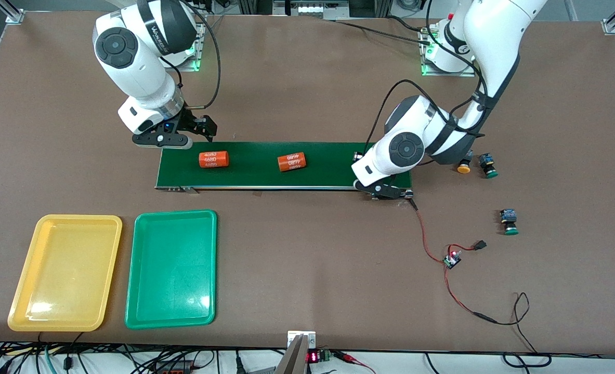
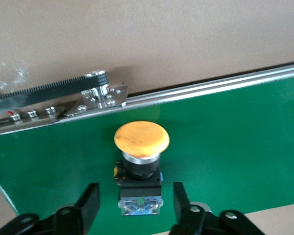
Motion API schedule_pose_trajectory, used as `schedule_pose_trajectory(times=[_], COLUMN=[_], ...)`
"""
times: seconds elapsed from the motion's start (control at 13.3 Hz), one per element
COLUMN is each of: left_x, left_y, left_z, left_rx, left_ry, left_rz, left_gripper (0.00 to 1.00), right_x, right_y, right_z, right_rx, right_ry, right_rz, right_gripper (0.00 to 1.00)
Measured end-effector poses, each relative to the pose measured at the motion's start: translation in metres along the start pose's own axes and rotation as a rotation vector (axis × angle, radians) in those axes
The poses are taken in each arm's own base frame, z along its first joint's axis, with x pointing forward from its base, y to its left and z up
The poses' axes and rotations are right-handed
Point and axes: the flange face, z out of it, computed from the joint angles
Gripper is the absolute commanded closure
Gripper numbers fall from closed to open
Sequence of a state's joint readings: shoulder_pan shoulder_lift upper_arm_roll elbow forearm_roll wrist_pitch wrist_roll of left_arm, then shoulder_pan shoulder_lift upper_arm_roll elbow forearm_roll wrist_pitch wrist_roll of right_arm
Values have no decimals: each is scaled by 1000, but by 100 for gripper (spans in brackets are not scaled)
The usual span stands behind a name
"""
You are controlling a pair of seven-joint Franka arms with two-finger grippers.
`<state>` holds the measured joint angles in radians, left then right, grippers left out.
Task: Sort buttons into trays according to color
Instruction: 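Place the yellow button upright on the green belt, then grasp the second yellow button with the left gripper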
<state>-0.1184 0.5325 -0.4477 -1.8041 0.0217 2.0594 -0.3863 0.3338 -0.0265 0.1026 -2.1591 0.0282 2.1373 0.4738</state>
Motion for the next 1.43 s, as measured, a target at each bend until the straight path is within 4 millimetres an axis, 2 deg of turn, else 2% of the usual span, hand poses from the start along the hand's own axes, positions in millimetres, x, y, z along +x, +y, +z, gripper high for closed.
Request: schedule_pose_trajectory(times=[0.15,0.23,0.3,0.45,0.6,0.75,0.98,1.2,1.43], left_x=[6,9,12,18,20,16,5,-15,-43], left_y=[-10,-24,-45,-106,-171,-217,-250,-263,-260], left_z=[-21,-38,-59,-96,-106,-98,-73,-36,-5], left_rx=[-3,3,14,46,92,163,192,189,192], left_ry=[18,15,6,-19,-45,-109,-211,-273,-206], left_rz=[-22,-45,-81,-186,-273,-242,-165,-126,-88], left_gripper=[0,0,0,0,0,0,0,0,0], right_x=[0,0,0,0,-2,-6,-14,-19,-27], right_y=[0,0,0,-1,-3,-11,-29,-43,-58], right_z=[0,0,0,0,1,3,9,16,22], right_rx=[0,0,0,0,-1,-3,-1,4,0], right_ry=[-1,-1,-1,-1,-2,-7,-5,-1,-9], right_rz=[0,0,-1,-2,-7,1,26,46,29], right_gripper=[0,0,0,0,0,0,0,0,0])
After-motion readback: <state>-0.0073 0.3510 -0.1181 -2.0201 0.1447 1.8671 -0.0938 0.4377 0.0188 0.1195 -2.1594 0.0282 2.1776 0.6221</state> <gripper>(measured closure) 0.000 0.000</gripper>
